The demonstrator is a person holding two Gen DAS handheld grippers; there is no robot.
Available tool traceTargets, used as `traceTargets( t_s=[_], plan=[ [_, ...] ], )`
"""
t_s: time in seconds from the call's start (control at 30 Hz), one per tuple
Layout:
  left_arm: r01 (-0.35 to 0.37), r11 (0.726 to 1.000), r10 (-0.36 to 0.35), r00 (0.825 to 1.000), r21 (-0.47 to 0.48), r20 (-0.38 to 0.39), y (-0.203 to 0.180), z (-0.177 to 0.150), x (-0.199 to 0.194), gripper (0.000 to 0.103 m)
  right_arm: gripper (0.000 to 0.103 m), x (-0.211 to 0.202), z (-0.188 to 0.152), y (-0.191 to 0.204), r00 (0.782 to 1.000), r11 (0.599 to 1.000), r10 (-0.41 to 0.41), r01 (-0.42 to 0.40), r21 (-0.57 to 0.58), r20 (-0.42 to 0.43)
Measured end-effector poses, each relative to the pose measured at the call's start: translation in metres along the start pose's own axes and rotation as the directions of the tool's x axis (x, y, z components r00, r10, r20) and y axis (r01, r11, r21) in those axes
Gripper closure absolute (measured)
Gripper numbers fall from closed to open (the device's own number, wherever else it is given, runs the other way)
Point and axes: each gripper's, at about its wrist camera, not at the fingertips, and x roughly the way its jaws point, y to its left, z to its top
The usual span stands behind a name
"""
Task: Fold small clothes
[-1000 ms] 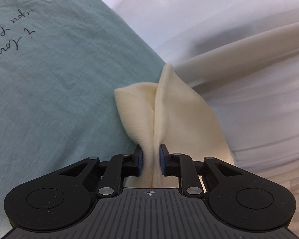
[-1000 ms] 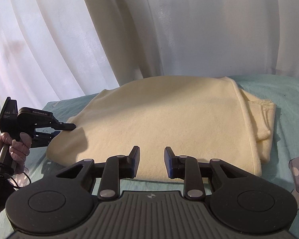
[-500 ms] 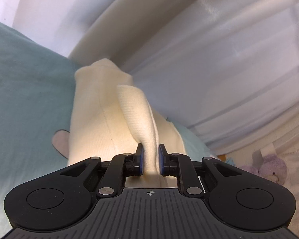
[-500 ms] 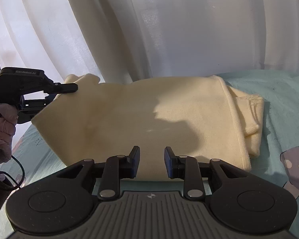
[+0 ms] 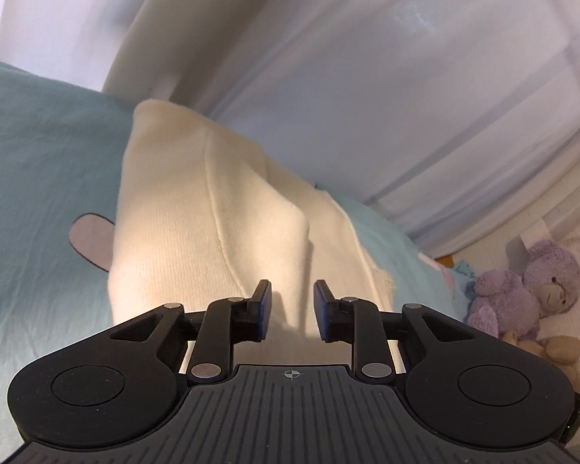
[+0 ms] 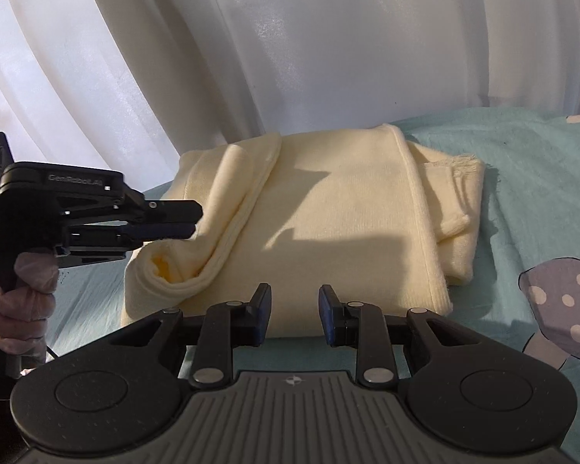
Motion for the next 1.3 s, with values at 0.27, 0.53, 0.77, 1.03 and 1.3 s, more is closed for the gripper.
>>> traceTargets(
  t_s=[0.27, 0.53, 0.77, 1.03, 1.3],
  plan=[
    [-0.158, 0.987, 0.158, 0.987, -0.027, 0.01, 0.035, -0.005, -0.005, 0.066, 0.076, 0.02, 0.029, -0.005, 0.994, 0.992, 0.113, -0.112, 0.064, -0.007],
    [-0.165, 0.986, 0.164, 0.986, 0.019, 0.023, 0.028, -0.012, 0.004, 0.049, 0.068, 0.078, 0.055, -0.009, 0.959, 0.937, 0.27, -0.243, 0.252, -0.082],
    [-0.144, 0.99, 0.144, 0.989, 0.002, 0.024, 0.032, -0.013, 0.004, 0.048, 0.06, 0.109, 0.062, -0.007, 0.929, 0.888, 0.354, -0.298, 0.351, -0.105],
    [-0.138, 0.99, 0.138, 0.99, 0.011, 0.026, 0.031, -0.015, 0.004, 0.046, 0.077, 0.126, 0.061, 0.012, 0.921, 0.891, 0.37, -0.316, 0.326, -0.12],
    [-0.118, 0.993, 0.119, 0.991, -0.024, 0.056, 0.025, -0.012, -0.011, 0.044, 0.09, 0.113, 0.066, 0.054, 0.984, 0.987, 0.158, -0.156, 0.031, -0.082]
  ],
)
